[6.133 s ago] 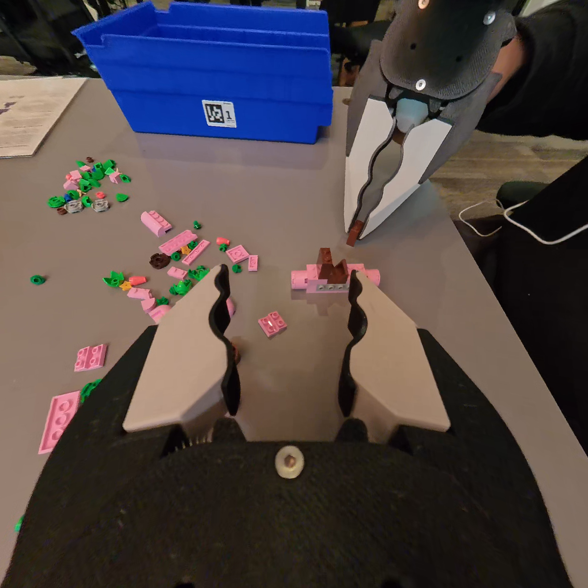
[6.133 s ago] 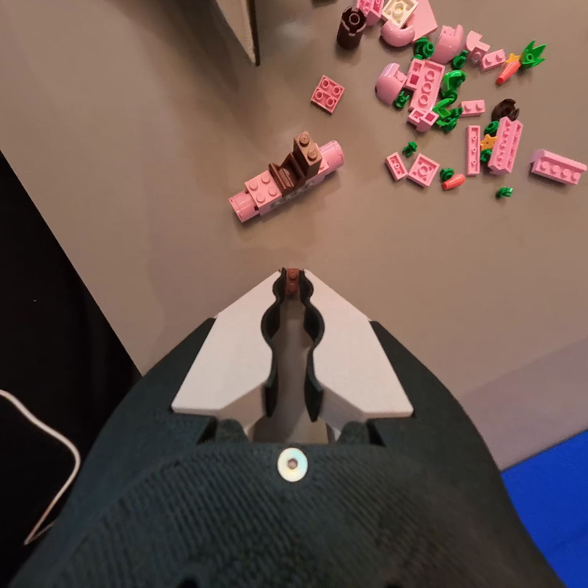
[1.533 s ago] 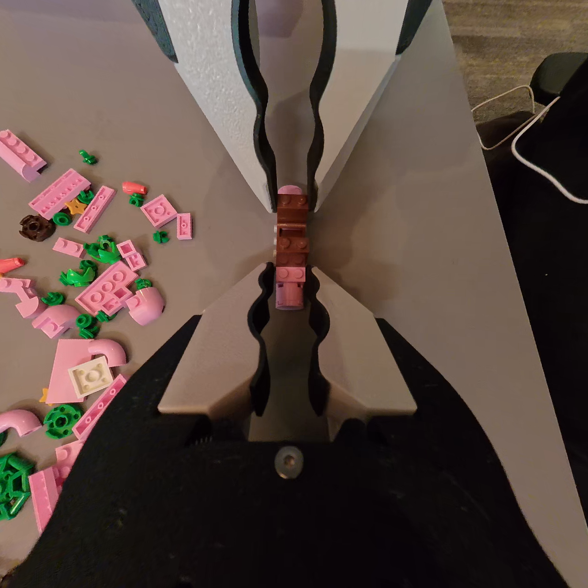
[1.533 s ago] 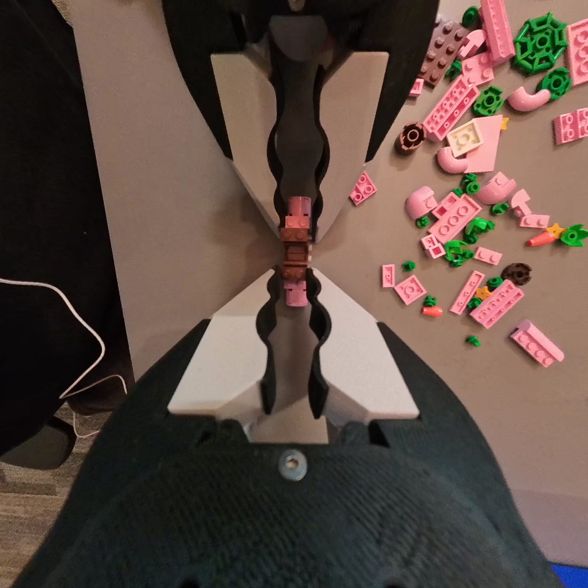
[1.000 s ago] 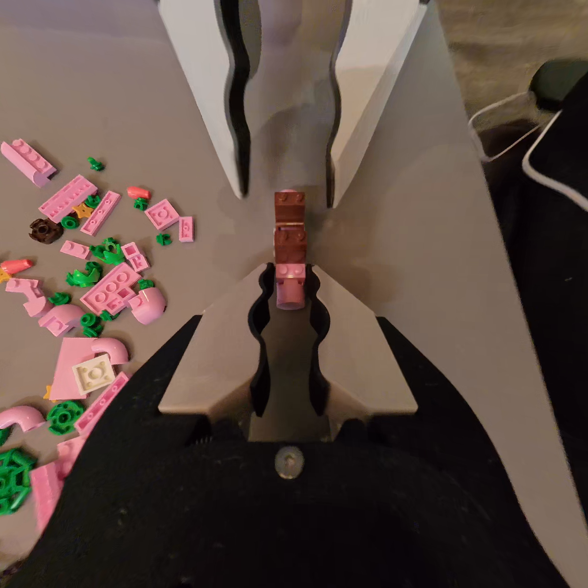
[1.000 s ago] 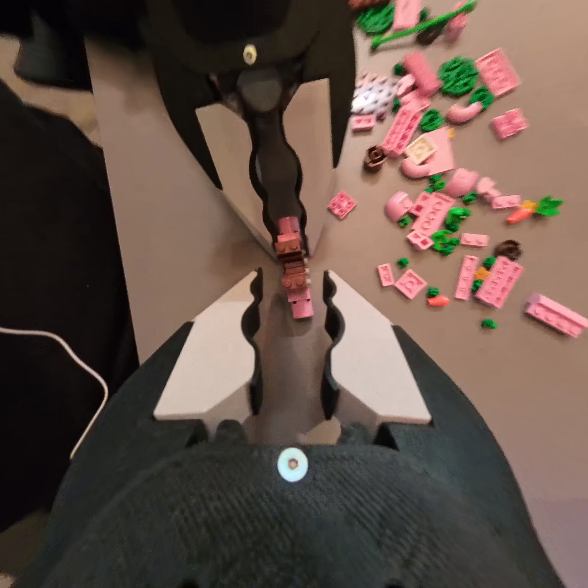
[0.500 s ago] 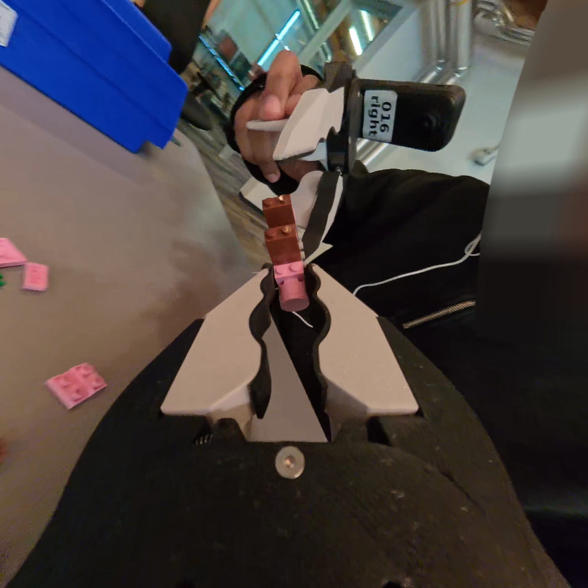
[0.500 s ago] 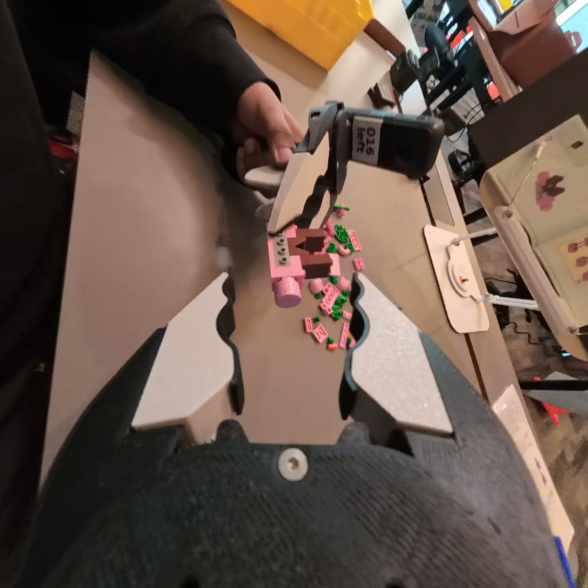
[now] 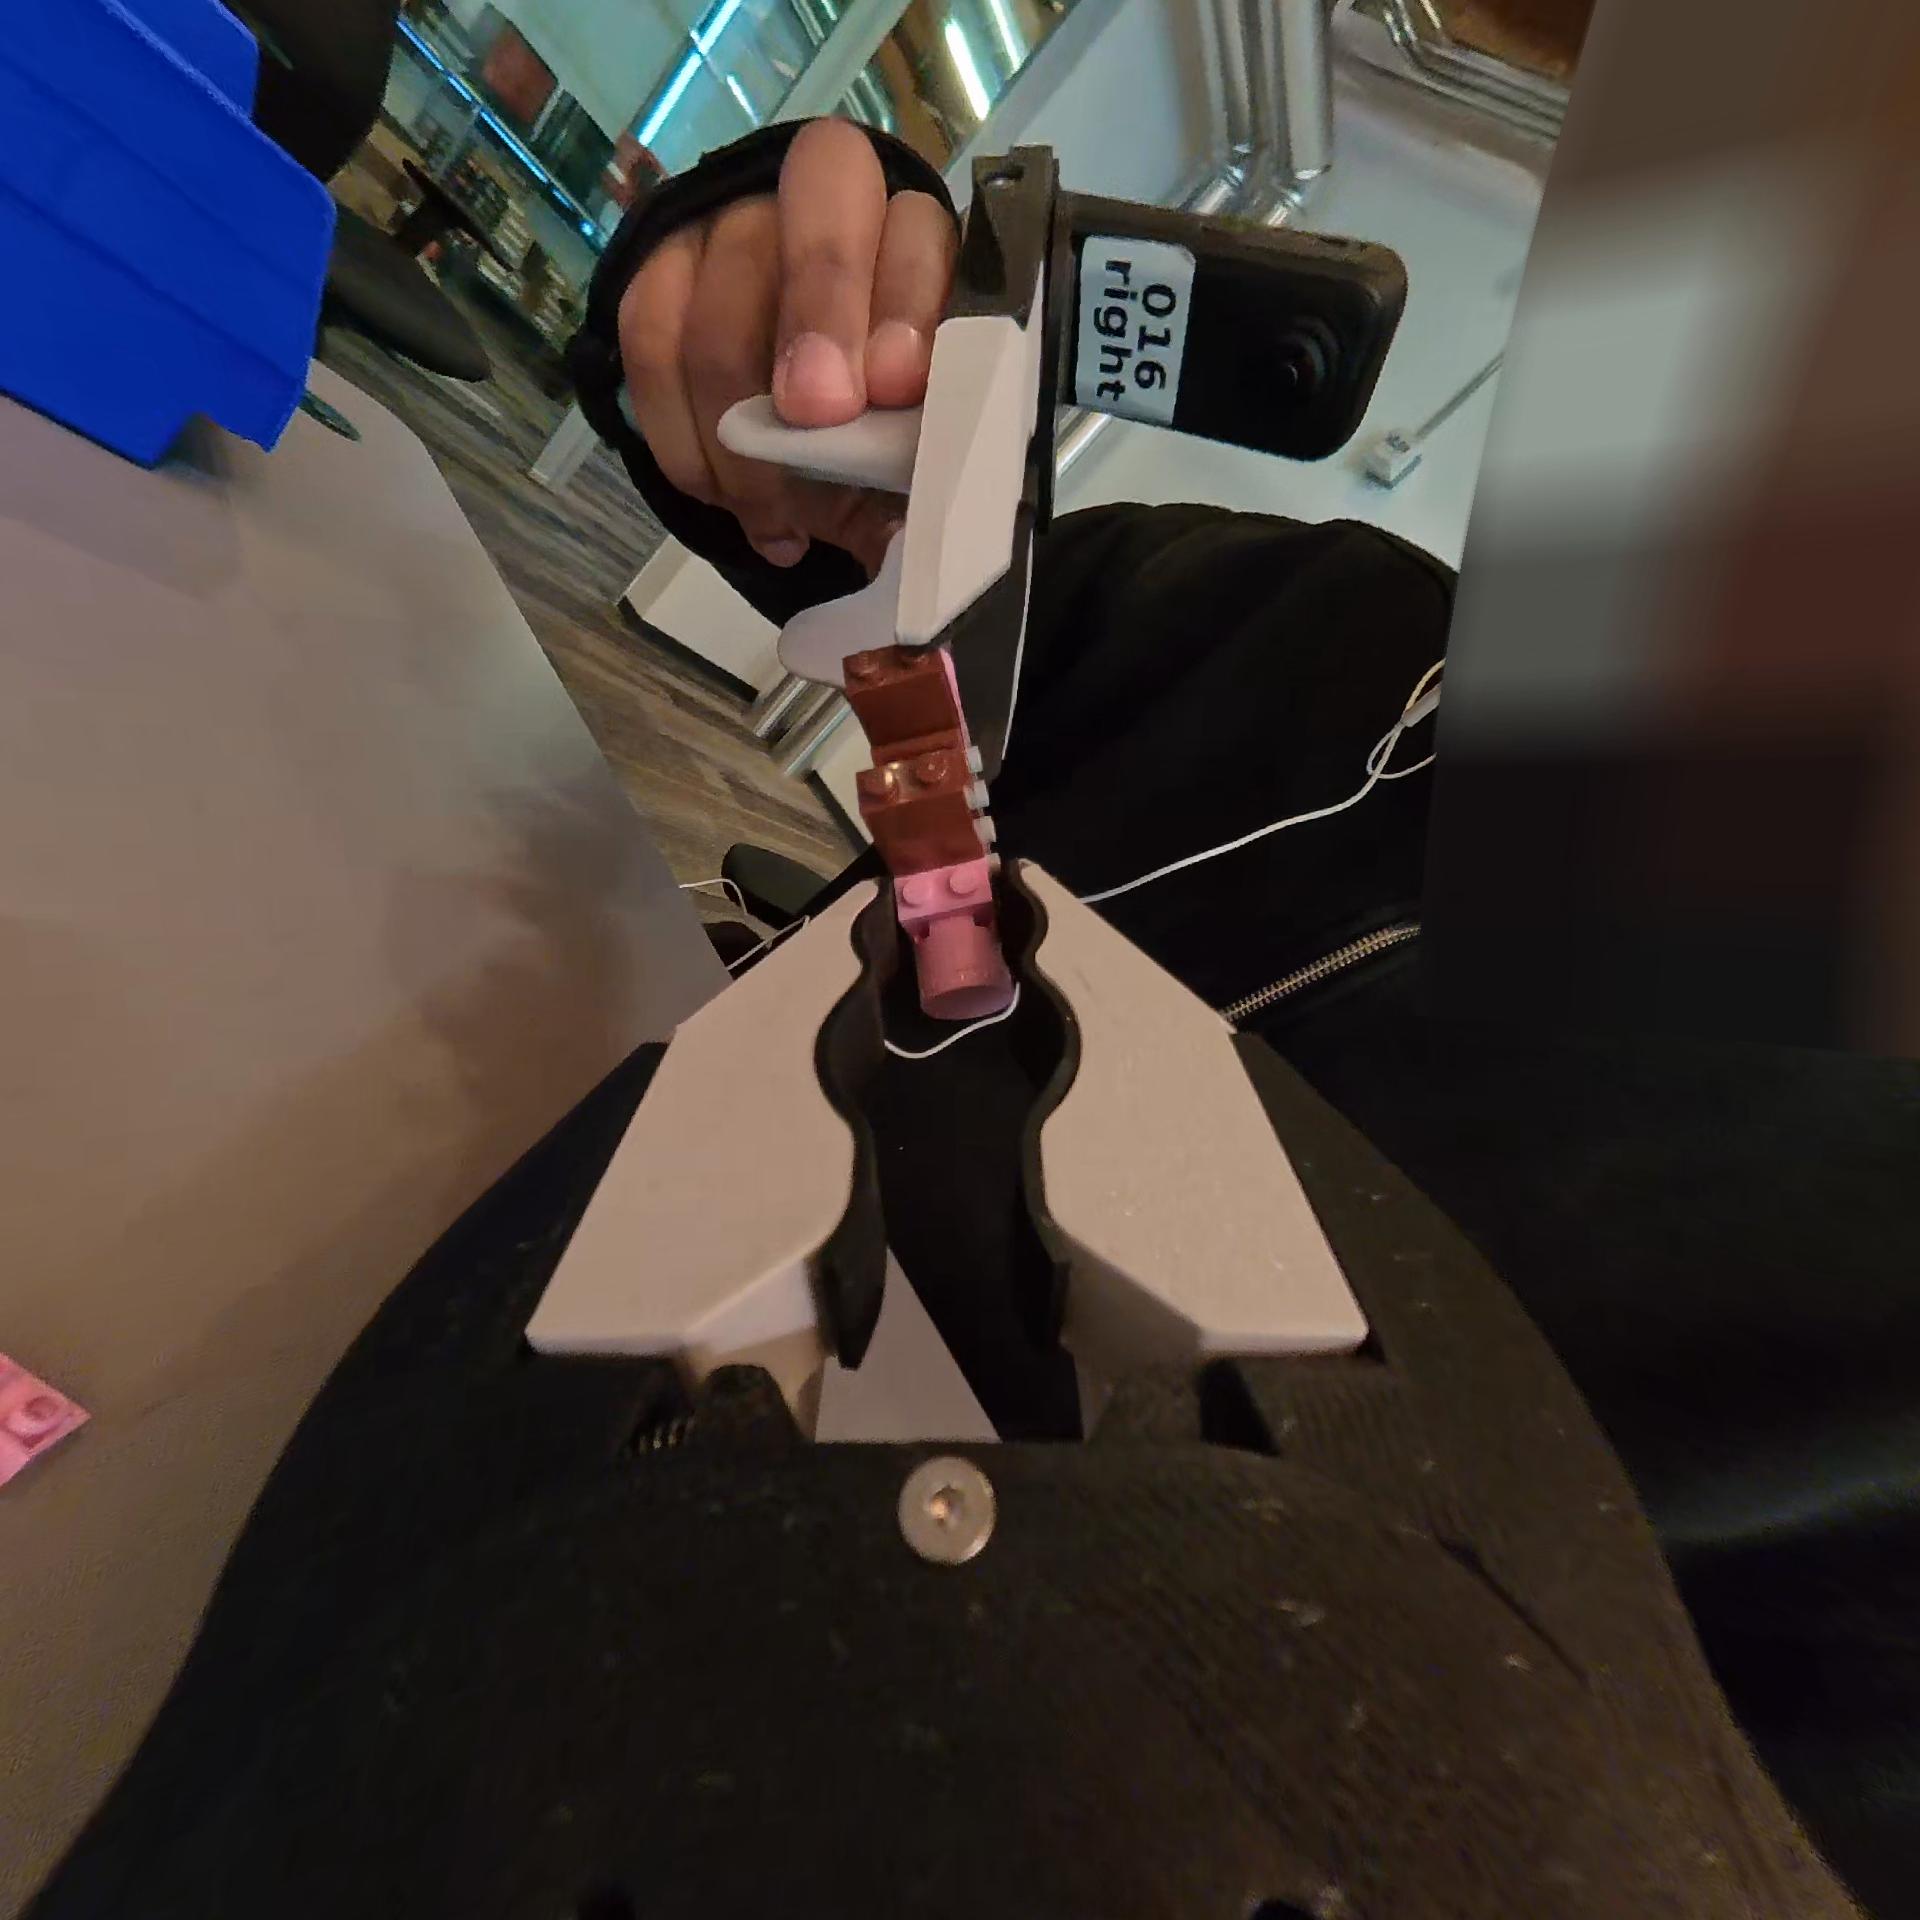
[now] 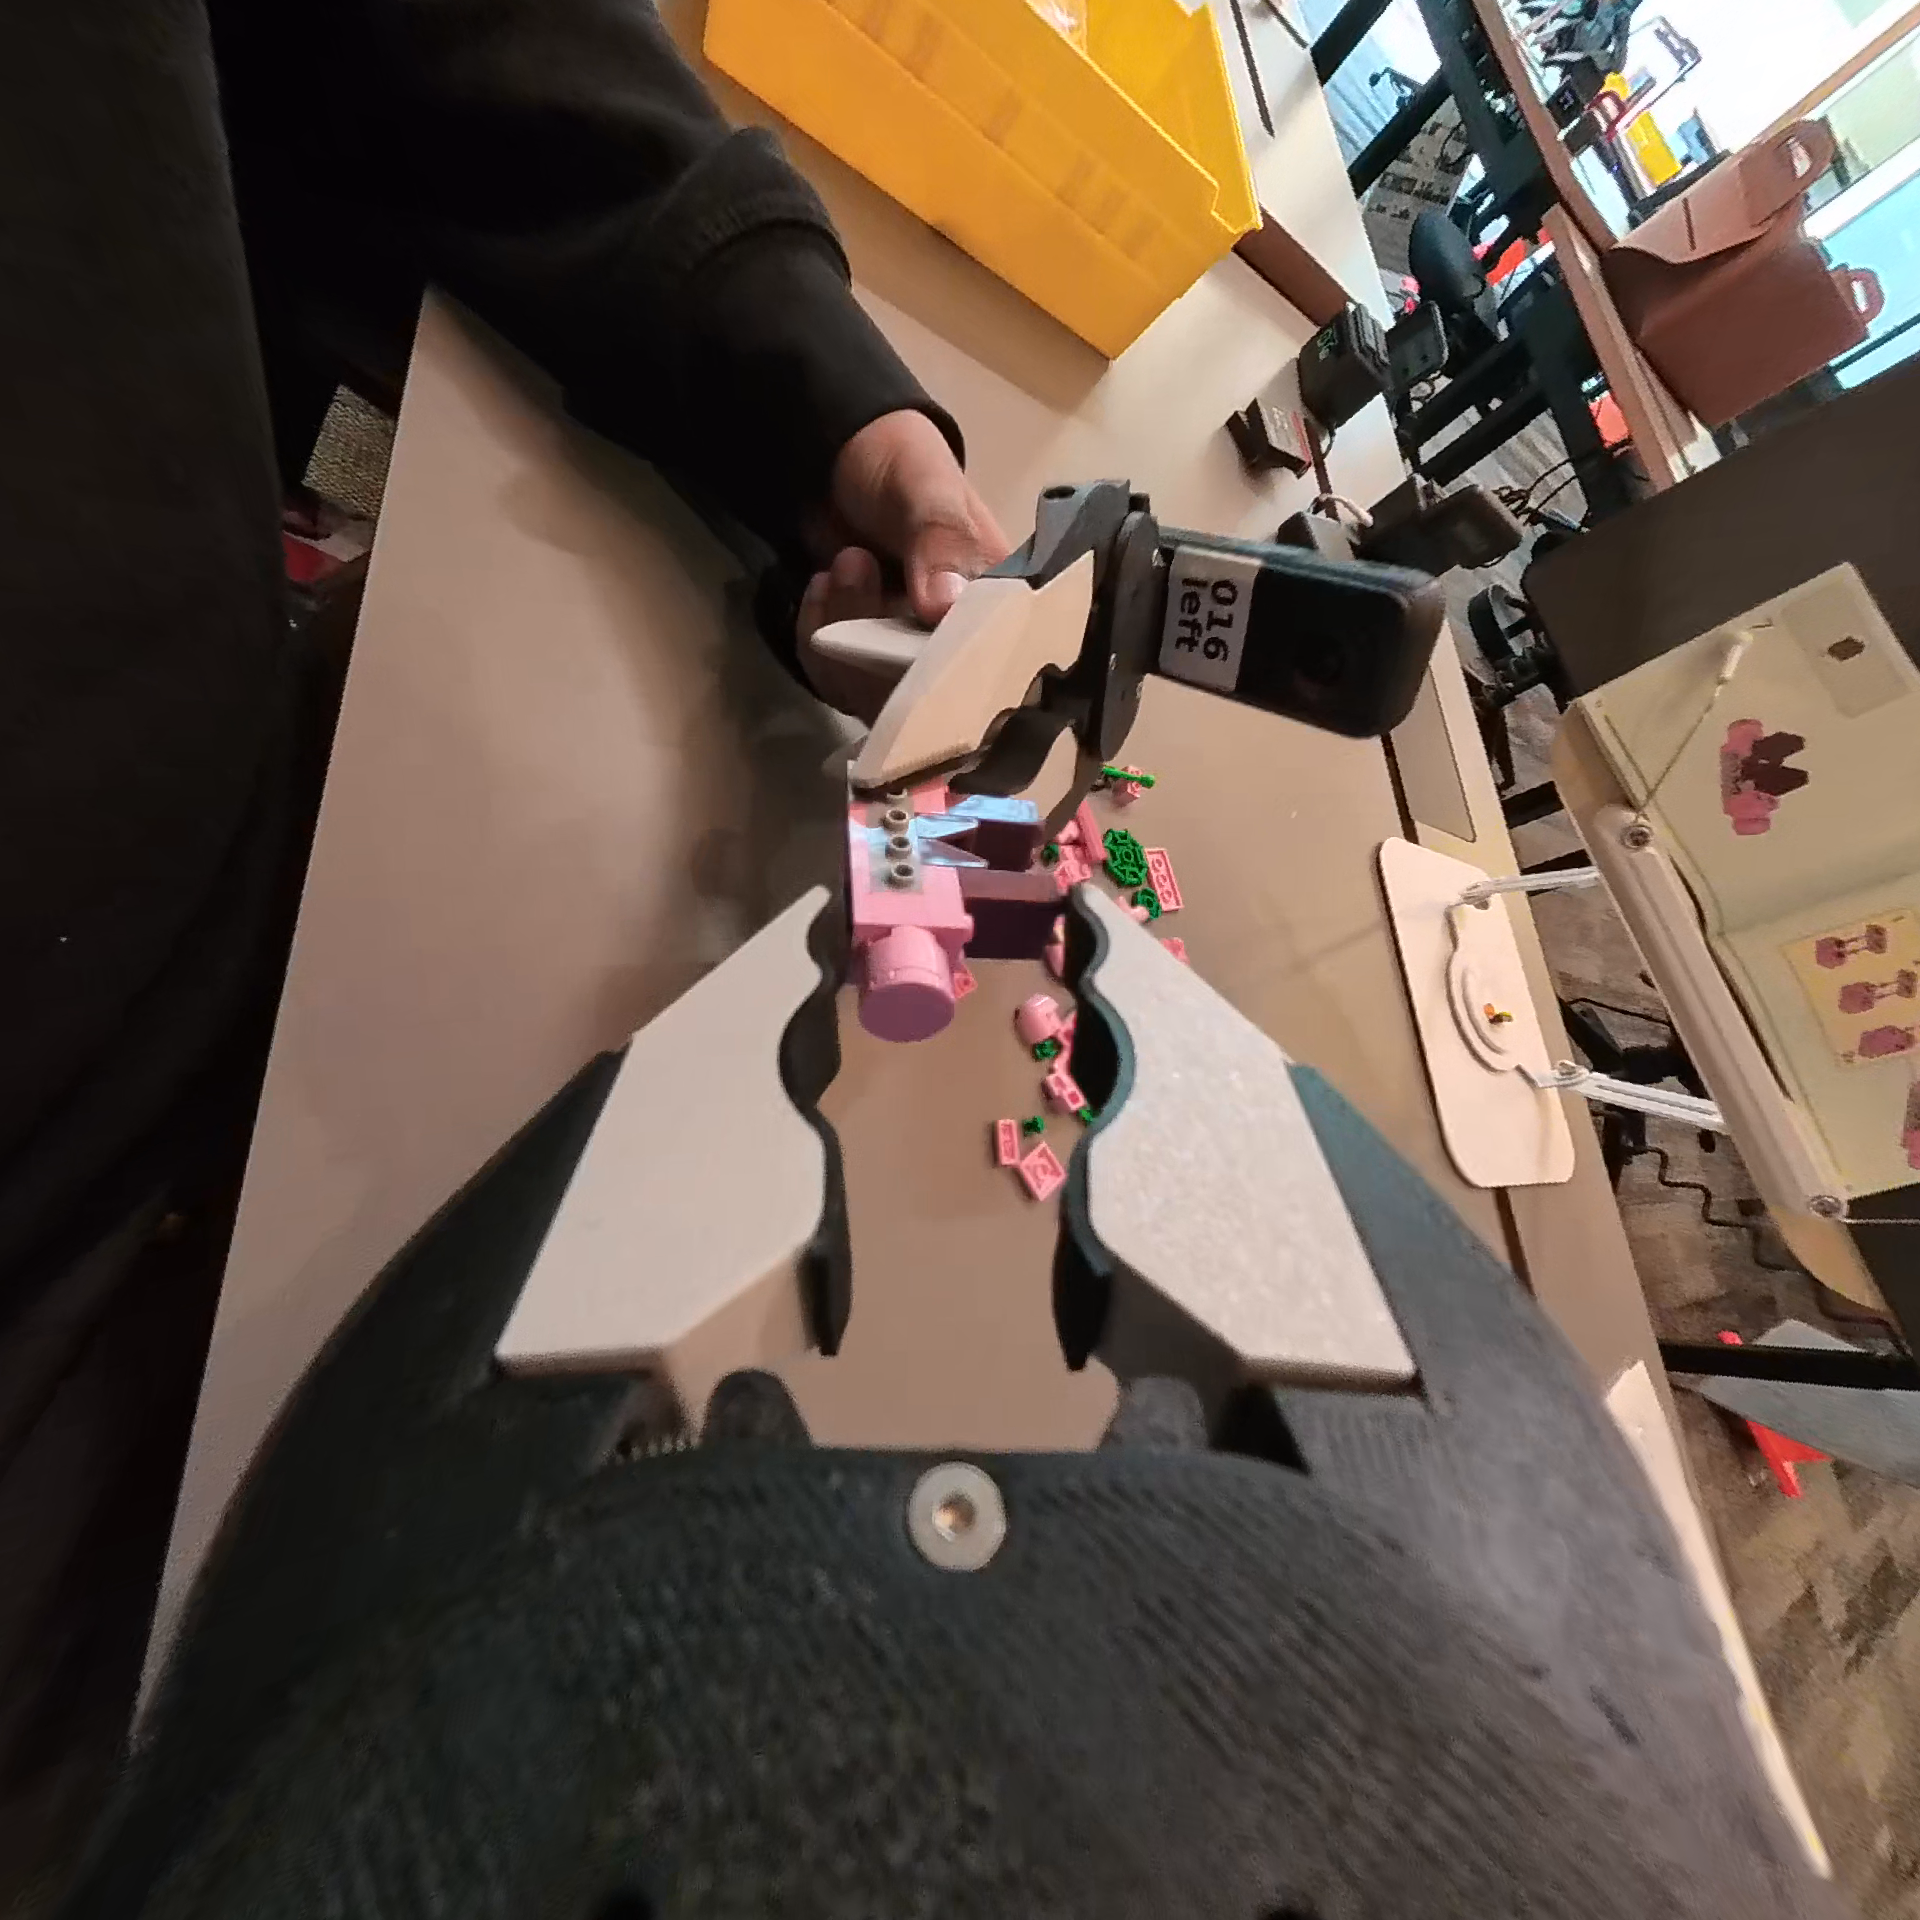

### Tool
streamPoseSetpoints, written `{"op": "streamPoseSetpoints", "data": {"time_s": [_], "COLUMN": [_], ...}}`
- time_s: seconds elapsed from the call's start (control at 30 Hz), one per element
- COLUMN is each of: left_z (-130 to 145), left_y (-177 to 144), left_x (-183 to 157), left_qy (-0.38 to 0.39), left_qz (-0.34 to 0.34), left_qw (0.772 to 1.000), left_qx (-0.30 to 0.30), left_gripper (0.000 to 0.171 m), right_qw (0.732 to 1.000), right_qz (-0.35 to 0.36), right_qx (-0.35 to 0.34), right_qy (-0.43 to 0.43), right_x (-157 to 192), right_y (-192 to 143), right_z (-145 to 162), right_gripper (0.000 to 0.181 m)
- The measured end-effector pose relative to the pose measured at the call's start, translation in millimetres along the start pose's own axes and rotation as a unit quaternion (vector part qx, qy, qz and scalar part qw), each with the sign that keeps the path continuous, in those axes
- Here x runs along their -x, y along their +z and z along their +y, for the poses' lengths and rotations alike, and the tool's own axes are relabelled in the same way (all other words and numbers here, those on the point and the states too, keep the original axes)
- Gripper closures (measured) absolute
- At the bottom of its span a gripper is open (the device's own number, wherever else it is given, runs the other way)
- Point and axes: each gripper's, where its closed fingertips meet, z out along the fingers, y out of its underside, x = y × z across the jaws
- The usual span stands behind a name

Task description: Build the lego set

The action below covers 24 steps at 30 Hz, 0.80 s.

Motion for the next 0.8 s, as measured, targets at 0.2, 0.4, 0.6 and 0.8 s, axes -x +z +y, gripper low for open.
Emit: {"op": "streamPoseSetpoints", "data": {"time_s": [0.2,0.4,0.6,0.8], "left_z": [-15,-31,-28,-29], "left_y": [-4,-13,-1,0], "left_x": [3,4,8,5], "left_qy": [0.079,0.322,0.387,0.411], "left_qz": [-0.054,-0.232,-0.295,-0.308], "left_qw": [0.995,0.917,0.873,0.858], "left_qx": [-0.04,-0.036,-0.009,-0.012], "left_gripper": [0.138,0.092,0.127,0.131], "right_qw": [1.0,0.992,0.988,0.987], "right_qz": [0.007,0.003,-0.007,-0.004], "right_qx": [-0.008,-0.047,-0.056,-0.061], "right_qy": [0.029,0.115,0.145,0.146], "right_x": [-6,-16,-14,-14], "right_y": [-3,-13,-14,-15], "right_z": [0,-1,1,-1], "right_gripper": [0.141,0.141,0.141,0.141]}}
